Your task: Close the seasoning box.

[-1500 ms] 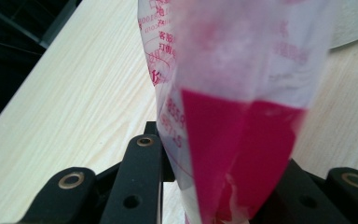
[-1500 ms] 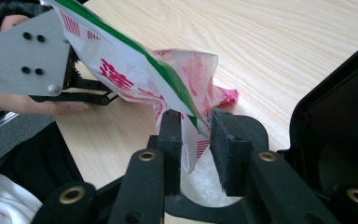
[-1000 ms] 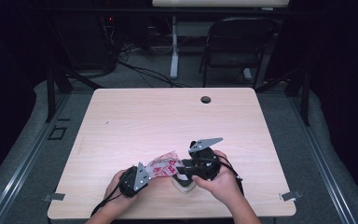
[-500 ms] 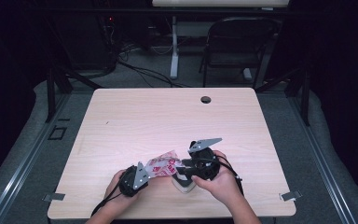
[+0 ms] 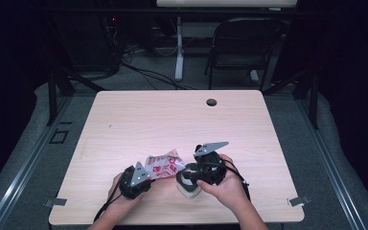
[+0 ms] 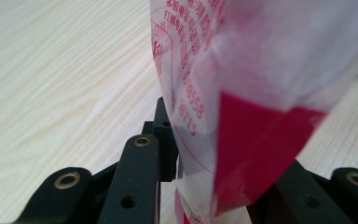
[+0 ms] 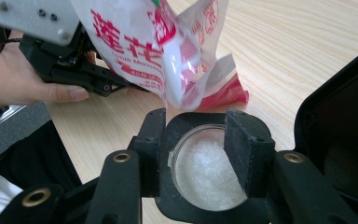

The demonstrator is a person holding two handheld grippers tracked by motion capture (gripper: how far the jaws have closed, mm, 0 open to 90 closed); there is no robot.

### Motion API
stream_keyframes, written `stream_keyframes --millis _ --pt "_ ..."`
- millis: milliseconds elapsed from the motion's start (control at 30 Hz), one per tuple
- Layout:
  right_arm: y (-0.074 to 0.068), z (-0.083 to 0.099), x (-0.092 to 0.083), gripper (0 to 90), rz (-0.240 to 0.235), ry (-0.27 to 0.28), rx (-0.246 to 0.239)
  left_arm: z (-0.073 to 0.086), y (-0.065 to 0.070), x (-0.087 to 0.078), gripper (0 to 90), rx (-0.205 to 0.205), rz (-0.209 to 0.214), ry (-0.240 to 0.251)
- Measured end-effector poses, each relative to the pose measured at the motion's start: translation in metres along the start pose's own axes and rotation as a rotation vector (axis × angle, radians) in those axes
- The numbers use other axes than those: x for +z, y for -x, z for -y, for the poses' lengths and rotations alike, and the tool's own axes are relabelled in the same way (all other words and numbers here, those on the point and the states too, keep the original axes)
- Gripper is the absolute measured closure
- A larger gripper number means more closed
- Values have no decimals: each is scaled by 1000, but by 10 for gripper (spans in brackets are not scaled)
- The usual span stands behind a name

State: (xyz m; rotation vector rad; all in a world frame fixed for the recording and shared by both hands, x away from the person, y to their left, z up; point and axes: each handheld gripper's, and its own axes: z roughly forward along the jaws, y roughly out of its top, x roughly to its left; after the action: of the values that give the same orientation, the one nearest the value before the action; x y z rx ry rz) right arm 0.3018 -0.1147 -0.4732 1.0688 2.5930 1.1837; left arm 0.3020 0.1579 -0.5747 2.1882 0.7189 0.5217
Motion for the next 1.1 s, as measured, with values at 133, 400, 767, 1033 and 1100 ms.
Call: stream_keyframes --millis 133,400,767,1033,1100 --pt "0 0 0 591 2 -1 0 3 -8 -1 736 -81 28 8" --pt "0 0 0 591 3 -3 -1 9 -21 0 732 -252 78 37" --pt "1 1 0 590 3 0 7 13 -28 0 727 -344 105 53" --pt "2 1 1 590 3 0 7 14 -32 -4 680 -348 114 82" --pt "2 1 0 590 3 -5 6 14 -32 -4 661 -344 112 92"
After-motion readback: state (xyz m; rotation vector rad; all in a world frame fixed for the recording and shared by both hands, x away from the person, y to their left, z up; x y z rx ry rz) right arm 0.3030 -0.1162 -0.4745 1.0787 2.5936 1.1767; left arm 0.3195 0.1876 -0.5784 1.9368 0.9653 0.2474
